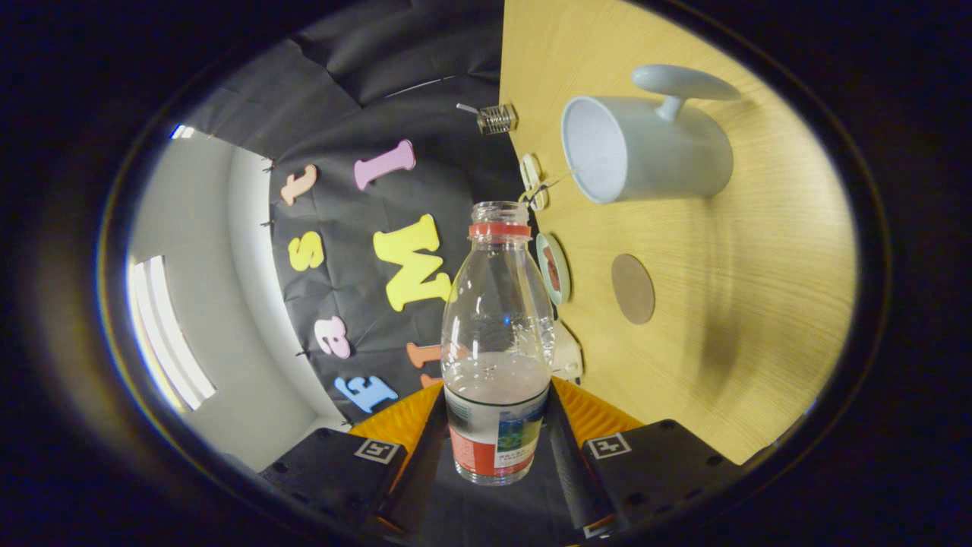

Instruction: Take the bottle from table, then pour the juice into the cup, finally place the bottle on the coaster

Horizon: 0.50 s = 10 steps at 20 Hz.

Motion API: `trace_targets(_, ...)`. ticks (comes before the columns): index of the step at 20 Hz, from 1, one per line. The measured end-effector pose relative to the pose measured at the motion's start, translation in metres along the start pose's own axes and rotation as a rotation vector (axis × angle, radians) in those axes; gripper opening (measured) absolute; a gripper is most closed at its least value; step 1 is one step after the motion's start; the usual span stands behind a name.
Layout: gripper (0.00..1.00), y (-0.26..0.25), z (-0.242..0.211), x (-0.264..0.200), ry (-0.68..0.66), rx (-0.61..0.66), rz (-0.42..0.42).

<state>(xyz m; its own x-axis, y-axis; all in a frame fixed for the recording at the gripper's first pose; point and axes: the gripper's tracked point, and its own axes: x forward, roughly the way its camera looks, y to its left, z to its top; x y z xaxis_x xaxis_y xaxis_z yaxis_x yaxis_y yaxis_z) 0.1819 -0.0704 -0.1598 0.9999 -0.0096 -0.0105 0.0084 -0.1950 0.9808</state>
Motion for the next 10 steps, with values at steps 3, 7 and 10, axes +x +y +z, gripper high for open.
trace_targets(3,0.75,0.007,-0.003,0.003,0.002,0.019,0.005)
trace_targets(7,0.75,0.010,-0.006,0.000,0.000,0.042,0.009)
trace_targets(10,0.74,0.015,-0.004,0.003,0.003,0.059,0.018)
